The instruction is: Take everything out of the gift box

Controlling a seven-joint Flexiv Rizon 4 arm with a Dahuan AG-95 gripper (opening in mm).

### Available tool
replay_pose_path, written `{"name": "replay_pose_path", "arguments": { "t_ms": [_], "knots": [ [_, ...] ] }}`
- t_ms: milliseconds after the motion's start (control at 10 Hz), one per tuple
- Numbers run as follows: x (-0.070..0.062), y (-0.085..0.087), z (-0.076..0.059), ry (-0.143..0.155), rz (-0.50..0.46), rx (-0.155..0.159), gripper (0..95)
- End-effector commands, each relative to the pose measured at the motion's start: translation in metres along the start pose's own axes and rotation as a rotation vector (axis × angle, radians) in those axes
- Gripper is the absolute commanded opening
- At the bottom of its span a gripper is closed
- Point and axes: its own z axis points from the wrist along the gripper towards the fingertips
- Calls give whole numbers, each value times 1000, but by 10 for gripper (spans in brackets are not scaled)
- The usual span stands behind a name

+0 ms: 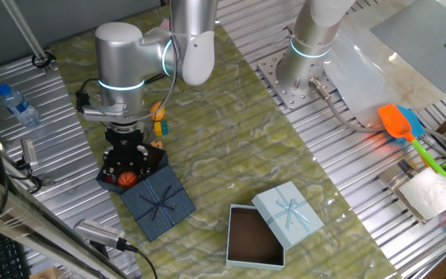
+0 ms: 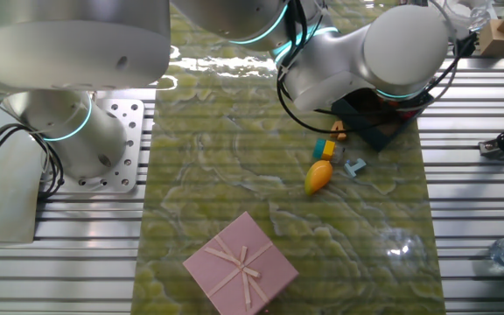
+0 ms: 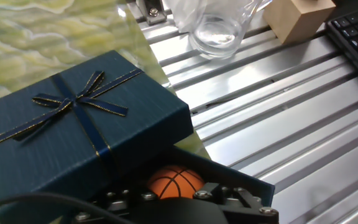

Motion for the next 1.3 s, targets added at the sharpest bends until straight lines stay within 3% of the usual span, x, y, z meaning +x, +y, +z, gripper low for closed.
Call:
{"name": "replay_pose_path", "arguments": {
  "t_ms": [100, 500, 700, 800, 1300],
  "knots": [
    [0, 0, 0, 3, 10, 5, 0],
    [-1, 1, -1, 10, 7, 8, 0],
    [-1, 1, -6, 33, -11, 18, 0],
    [-2, 2, -9, 60, -20, 29, 0],
    [2, -3, -34, 103, -46, 45, 0]
  ]
}}
